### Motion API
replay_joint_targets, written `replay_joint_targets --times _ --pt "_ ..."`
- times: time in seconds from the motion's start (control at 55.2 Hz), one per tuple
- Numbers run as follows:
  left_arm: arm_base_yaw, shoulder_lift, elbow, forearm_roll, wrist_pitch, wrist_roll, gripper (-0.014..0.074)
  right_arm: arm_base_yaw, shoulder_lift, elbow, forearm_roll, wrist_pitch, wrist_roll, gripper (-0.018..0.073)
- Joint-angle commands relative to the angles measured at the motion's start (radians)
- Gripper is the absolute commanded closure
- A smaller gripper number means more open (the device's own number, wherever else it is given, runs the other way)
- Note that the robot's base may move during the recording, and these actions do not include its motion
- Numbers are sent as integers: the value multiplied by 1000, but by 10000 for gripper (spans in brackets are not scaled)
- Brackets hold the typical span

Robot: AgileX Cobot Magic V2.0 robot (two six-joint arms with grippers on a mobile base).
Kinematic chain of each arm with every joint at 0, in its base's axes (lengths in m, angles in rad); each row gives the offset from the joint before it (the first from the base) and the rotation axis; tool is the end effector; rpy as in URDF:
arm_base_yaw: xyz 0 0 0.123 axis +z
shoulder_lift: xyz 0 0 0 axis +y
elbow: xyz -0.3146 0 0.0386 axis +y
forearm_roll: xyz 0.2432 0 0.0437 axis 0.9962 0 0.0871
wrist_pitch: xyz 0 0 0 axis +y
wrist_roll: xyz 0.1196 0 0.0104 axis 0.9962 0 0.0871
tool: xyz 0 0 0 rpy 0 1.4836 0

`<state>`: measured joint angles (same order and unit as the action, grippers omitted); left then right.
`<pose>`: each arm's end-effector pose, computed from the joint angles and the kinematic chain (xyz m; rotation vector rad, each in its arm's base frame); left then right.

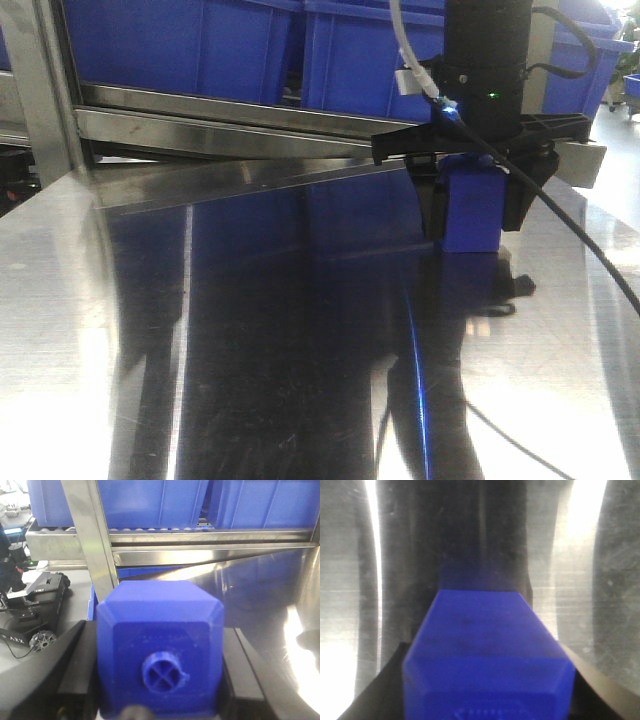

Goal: Pick and sort blue part to right shelf
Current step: 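Lift the bottle-shaped part with the right gripper, holding both parts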

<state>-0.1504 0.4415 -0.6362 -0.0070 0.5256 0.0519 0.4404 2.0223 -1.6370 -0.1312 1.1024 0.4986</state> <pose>0.0777 -0.0122 0.3532 0.1803 1.8062 -0.0773 0.3989 0.1725 0.2209 0.0131 2.9345 -0.0467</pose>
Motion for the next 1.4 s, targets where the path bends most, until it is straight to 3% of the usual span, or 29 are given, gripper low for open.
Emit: replay_joint_targets --times 0.0,0.254,0.525,0.743,1.051,1.377 --pt "-7 -42 2 0 -88 -13 281 1 -63 -36 -26 0 -16 354" --pt "-7 -190 102 7 -88 -52 281 26 -111 -34 -31 -4 -98 354" --pt "-7 -344 133 137 8 -137 282 90 -276 76 -100 -103 -116 354" --pt "-7 -404 135 148 34 -152 282 106 -486 301 -116 -262 -134 354" --pt "-7 -406 170 148 26 -152 282 106 -923 756 -199 -500 -140 357" --pt "-7 -406 183 148 -23 -152 282 106 -1428 1104 -253 -631 -140 357"
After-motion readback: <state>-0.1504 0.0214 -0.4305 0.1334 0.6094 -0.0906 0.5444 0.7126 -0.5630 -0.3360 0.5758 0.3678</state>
